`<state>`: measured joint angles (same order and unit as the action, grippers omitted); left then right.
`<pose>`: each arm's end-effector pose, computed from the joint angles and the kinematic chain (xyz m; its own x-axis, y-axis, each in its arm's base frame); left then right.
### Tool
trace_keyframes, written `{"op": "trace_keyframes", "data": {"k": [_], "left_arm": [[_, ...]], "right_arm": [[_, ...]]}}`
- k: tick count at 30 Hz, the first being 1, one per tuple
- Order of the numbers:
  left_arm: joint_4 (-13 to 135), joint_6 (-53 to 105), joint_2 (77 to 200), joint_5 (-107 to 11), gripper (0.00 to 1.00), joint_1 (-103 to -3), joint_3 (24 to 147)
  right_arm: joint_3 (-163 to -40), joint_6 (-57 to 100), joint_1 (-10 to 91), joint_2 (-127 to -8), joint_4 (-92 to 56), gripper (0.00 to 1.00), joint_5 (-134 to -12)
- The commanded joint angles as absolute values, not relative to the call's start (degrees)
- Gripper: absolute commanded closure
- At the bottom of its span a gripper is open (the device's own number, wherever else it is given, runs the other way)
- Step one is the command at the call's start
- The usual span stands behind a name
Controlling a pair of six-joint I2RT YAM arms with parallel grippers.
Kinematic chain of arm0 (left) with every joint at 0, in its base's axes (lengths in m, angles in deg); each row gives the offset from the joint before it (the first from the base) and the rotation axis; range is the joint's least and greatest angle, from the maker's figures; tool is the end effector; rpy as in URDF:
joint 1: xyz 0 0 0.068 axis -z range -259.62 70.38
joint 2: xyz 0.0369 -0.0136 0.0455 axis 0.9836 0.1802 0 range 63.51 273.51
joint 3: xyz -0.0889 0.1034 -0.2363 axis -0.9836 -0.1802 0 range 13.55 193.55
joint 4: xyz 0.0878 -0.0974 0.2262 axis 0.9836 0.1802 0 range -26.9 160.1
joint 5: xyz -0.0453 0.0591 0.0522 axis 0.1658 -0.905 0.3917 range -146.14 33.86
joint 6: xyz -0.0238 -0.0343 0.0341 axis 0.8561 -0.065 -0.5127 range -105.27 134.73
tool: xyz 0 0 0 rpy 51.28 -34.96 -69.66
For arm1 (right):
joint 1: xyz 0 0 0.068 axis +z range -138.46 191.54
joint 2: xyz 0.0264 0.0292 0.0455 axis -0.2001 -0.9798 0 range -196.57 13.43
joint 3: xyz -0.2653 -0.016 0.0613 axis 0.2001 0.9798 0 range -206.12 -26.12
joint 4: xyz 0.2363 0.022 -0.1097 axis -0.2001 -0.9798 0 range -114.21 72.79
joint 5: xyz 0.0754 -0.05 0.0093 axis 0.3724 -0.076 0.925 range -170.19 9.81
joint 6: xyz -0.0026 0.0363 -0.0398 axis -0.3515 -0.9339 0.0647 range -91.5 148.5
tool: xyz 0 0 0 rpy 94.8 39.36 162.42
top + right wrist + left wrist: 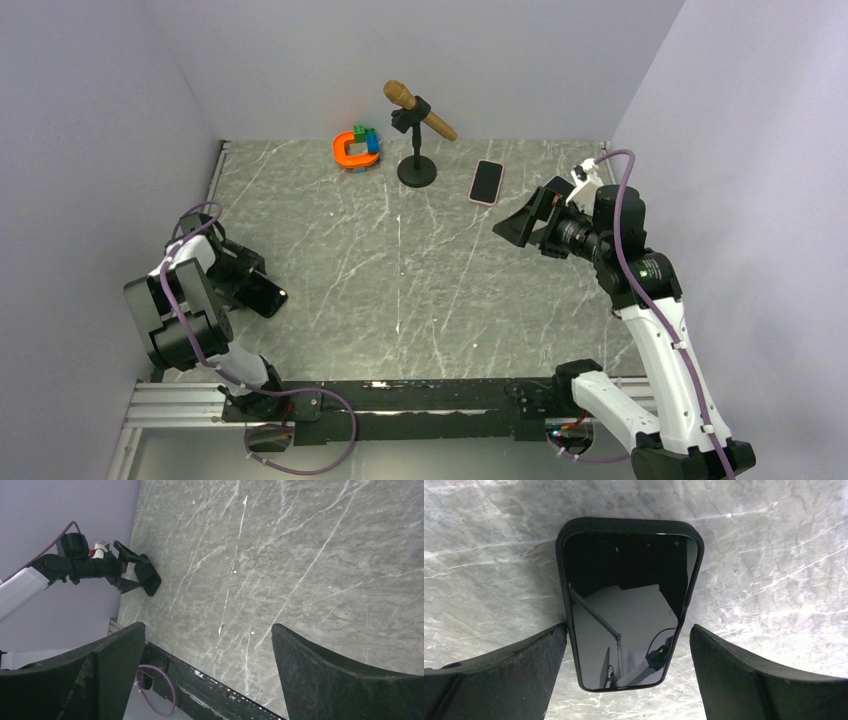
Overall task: Take the phone out of the phone case
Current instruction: Pick up the phone at the center of the board.
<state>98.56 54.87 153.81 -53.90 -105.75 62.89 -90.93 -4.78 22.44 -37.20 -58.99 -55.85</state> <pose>0.2445 0.1183 0.1557 -0.3887 -0.9082 -0.1550 -0.8927 0.4128 -0.1805 0.1639 0.0465 0.3864 -0.6716 0.3798 -0.6362 -0.1943 0.7383 0.6459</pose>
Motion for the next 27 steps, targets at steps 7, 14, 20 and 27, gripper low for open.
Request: {"op": "trace_keyframes", "data": {"k": [7, 14, 20, 27], "left_arm": [[107.24, 57.4, 163.51, -59.01, 0.01, -102.46, 66.09], [114.66, 61.73, 169.05, -62.45, 0.05, -101.85, 69.8], [110.25, 59.38, 165.74, -60.23, 0.78, -101.84, 67.28], [103.51, 54.79, 156.45, -58.96, 1.0, -101.52, 62.19]], "right_arm": [[-88.4, -4.77, 22.24, -34.29, -56.17, 0.0, -58.48], [-87.65, -5.17, 22.22, -33.46, -54.88, 0.0, -58.79], [-86.61, -6.04, 22.18, -32.43, -54.95, 0.0, -60.26], [-82.04, -12.97, 22.12, -30.28, -54.89, 0.0, -67.4]]}}
